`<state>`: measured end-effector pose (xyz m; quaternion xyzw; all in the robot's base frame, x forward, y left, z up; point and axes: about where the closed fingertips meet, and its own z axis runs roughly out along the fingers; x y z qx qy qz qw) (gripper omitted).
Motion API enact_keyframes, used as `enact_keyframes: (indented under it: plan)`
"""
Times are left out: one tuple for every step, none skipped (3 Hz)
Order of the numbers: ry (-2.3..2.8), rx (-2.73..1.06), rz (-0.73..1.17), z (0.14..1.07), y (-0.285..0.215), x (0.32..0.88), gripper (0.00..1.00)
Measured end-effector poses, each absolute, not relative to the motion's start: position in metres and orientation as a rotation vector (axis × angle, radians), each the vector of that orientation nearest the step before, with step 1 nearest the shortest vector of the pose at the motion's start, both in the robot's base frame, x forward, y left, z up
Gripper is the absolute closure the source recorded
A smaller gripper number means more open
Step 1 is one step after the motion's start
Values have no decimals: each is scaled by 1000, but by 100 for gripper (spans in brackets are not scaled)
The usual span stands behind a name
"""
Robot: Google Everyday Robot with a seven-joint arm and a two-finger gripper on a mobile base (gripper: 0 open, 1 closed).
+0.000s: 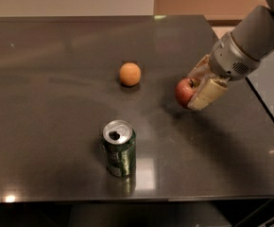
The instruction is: Move apple near green can
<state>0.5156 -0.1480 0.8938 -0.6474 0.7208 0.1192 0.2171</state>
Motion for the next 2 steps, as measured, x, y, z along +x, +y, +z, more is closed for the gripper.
enact_keyframes:
  plan:
    - [1941,-1835,356,904,-131,487,100]
    - [1886,-1887,380,905,-111,464,100]
